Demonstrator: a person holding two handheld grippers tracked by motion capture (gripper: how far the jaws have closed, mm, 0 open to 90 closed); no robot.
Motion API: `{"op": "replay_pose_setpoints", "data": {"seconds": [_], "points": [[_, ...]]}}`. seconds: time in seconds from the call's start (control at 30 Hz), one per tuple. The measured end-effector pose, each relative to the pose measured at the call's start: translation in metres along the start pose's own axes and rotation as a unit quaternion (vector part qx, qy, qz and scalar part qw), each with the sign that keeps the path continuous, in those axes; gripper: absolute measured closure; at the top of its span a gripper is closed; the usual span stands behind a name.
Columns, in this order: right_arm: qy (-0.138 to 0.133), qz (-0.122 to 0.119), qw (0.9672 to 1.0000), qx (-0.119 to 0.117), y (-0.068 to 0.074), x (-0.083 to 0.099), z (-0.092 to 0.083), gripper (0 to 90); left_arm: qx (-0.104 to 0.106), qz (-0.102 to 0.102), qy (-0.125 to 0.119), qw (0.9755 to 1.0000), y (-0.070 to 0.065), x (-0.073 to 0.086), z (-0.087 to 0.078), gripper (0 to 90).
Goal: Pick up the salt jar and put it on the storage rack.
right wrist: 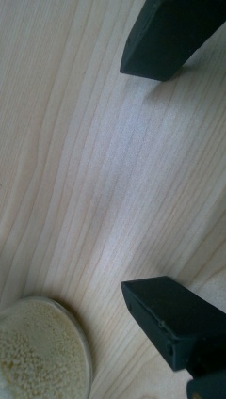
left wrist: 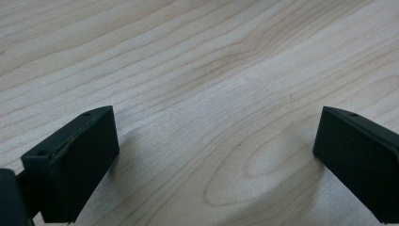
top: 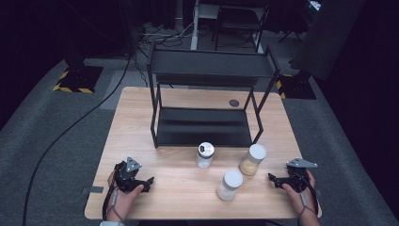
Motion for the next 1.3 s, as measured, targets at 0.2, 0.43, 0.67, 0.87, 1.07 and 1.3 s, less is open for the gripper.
{"op": "replay_pose_setpoints", "data": {"seconds": [0.2,0.43,0.67,0.87,1.07,1.3], "points": [[0.000,0.000,1.0000,0.000,0.000,0.000,0.000,0.2,0.012,0.005,-0.012,0.9998,-0.003,-0.008,-0.005,4.5],[0.000,0.000,1.0000,0.000,0.000,0.000,0.000,0.2,0.029,-0.004,-0.048,0.9984,-0.006,-0.016,-0.018,4.4],[0.000,0.001,1.0000,0.001,0.000,0.000,0.000,0.2,0.034,0.008,-0.081,0.9961,-0.012,-0.027,-0.032,4.2],[0.000,0.001,1.0000,0.002,0.000,0.000,0.000,0.2,0.037,0.019,-0.100,0.9941,-0.020,-0.037,-0.039,4.2],[0.000,0.001,1.0000,0.002,0.000,0.000,0.000,0.2,0.043,0.030,-0.115,0.9919,-0.027,-0.048,-0.042,4.2],[0.000,0.001,1.0000,0.002,0.000,0.000,0.000,0.2,0.060,0.038,-0.137,0.9880,-0.036,-0.061,-0.042,3.9]]}}
Point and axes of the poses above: each handheld gripper's, and its own axes: z roughly forward along the jaws, x roughly out of its underside, y roughly to its left, the point moved 8 cm from there along z, roughly forward along the jaws
